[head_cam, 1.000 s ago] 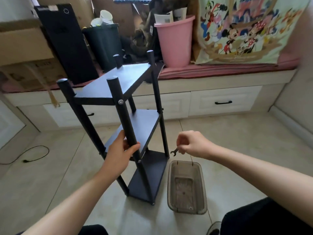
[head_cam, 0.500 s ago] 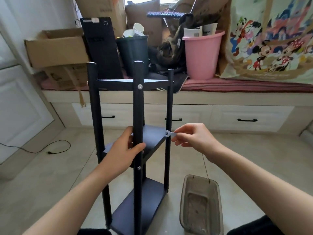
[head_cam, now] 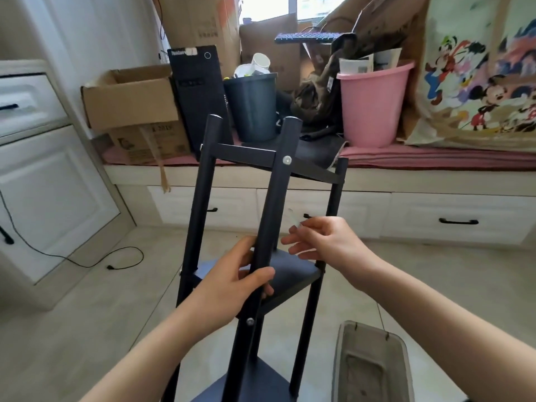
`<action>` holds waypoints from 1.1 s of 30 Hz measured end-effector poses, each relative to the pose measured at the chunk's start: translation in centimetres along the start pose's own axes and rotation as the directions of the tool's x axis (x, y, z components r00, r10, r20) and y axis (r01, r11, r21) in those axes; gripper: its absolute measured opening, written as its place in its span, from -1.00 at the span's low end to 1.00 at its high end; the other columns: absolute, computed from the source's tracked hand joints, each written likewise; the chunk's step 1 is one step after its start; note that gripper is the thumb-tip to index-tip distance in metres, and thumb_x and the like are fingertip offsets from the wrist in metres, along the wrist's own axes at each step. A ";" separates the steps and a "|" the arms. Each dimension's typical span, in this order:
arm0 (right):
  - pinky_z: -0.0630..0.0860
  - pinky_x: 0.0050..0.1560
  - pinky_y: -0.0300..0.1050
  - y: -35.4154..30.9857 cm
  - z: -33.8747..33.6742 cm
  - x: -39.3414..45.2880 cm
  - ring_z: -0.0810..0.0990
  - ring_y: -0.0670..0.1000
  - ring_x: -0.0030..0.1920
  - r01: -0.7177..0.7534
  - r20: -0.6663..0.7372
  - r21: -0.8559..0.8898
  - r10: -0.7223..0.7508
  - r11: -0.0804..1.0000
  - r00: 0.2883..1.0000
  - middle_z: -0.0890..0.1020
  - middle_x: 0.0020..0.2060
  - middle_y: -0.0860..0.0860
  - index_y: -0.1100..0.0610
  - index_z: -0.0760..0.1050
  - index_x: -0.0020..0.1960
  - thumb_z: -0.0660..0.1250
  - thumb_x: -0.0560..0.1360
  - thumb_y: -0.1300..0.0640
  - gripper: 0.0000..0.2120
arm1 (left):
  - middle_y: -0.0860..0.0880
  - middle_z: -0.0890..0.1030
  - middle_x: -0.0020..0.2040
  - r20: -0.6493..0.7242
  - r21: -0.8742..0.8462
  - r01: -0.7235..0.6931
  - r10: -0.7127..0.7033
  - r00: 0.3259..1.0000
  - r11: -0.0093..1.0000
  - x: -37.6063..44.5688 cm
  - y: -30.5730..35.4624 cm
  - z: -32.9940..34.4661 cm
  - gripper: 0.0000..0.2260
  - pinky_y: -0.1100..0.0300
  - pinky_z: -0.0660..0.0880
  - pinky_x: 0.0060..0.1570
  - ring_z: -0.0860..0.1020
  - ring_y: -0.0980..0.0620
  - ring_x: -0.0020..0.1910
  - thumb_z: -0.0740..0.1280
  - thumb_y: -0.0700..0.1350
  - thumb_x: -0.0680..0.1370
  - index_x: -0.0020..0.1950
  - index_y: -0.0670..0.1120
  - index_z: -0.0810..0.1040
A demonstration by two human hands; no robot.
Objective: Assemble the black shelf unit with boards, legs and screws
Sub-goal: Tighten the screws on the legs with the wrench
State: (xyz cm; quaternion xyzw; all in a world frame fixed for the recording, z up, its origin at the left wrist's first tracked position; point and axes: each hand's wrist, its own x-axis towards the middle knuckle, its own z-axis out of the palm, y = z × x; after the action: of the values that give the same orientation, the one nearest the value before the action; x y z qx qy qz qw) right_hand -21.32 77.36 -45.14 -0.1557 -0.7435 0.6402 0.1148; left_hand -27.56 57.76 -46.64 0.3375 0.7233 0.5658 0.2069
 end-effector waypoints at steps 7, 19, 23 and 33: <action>0.50 -0.33 -0.34 -1.1 0.4 0.7 0.54 -0.17 -0.38 0.125 -0.128 0.033 -0.119 0.992 0.985 0.64 -0.41 -0.05 0.17 0.66 -0.13 0.28 0.62 0.13 -0.76 | -0.03 0.58 -0.27 -0.131 -0.020 -0.043 0.040 0.991 0.999 1.3 -0.6 -0.3 -0.82 0.01 0.66 -0.08 0.59 0.02 -0.28 0.28 -0.10 0.66 0.25 0.09 0.50; 0.50 -0.21 -0.22 -2.5 3.3 2.6 0.50 -0.10 -0.29 0.170 -0.159 0.135 -0.148 0.976 0.976 0.53 -0.36 -0.02 0.17 0.65 0.00 0.22 0.64 0.21 -0.78 | 0.01 0.48 -0.38 -0.244 -0.059 -0.118 0.100 0.965 0.991 3.1 -0.6 0.4 -0.67 0.22 0.42 -0.49 0.43 0.03 -0.49 0.17 0.19 0.57 0.06 -0.05 0.43; 0.47 -0.17 -0.23 -3.1 3.4 3.5 0.50 -0.11 -0.27 0.261 -0.207 0.062 -0.244 0.963 0.947 0.55 -0.36 -0.05 0.17 0.65 0.00 0.22 0.64 0.21 -0.78 | 0.01 0.47 -0.40 -0.239 -0.070 -0.136 0.116 0.964 0.988 3.5 -0.8 0.4 -0.74 0.22 0.39 -0.52 0.41 0.03 -0.51 0.18 0.24 0.55 -0.04 0.08 0.45; 0.50 -0.08 -0.09 -2.6 3.5 4.3 0.50 -0.15 -0.27 0.273 -0.215 0.012 -0.264 0.962 0.940 0.59 -0.35 -0.07 0.06 0.65 -0.04 0.24 0.63 0.15 -0.79 | -0.02 0.46 -0.40 -0.286 -0.050 -0.160 0.139 0.948 0.986 4.8 -1.0 -0.9 -0.61 0.21 0.38 -0.52 0.40 0.03 -0.51 0.23 0.27 0.53 0.02 -0.05 0.51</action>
State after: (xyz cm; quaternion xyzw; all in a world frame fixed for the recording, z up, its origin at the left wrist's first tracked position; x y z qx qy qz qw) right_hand -26.81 75.44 -43.21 -0.1176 -0.7277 0.6137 0.2827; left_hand -31.74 60.51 -46.98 0.2995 0.6967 0.6480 0.0705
